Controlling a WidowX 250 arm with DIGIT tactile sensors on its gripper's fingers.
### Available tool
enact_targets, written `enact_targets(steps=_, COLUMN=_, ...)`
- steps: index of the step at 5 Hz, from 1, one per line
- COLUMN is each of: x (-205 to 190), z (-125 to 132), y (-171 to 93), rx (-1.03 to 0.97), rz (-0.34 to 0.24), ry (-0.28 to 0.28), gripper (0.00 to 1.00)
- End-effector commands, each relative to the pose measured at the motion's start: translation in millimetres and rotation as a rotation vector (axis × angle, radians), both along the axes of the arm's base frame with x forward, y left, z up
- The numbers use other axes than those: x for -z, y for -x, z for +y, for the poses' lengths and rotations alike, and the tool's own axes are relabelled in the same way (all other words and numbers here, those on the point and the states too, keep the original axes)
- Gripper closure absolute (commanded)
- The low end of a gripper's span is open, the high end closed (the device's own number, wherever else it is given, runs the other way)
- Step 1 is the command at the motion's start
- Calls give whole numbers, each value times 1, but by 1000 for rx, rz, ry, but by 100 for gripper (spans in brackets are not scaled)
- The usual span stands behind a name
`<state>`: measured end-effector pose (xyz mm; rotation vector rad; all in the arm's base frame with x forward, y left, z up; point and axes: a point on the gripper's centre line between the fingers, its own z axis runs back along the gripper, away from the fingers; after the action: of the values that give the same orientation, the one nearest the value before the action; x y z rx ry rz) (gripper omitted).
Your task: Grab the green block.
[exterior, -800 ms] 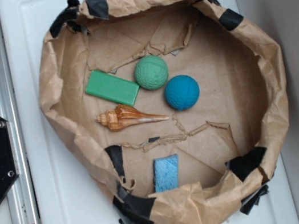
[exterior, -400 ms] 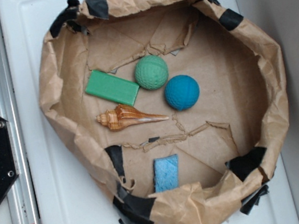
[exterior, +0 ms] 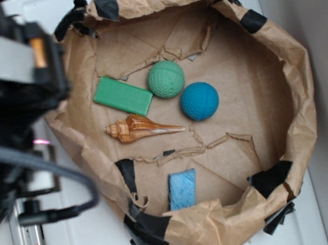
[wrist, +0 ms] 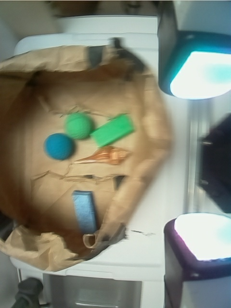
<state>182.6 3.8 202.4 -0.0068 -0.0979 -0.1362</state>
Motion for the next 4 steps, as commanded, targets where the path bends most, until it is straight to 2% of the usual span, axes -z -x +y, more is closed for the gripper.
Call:
enact_targets(steps=1, x=71, z=27, y=-54, rx=183, rz=-32, ry=-122, gripper=0)
enact_targets(steps=2, x=112, z=35, y=-79, rx=240, rz=12, ry=-122, gripper=0)
enact_targets(steps=3, x=134, z=41, y=-85, rx=315, rz=50, ry=-97, gripper=0)
enact_targets(steps=4, x=150, z=36, y=-67, rx=438, rz=39, ry=-94, gripper=0)
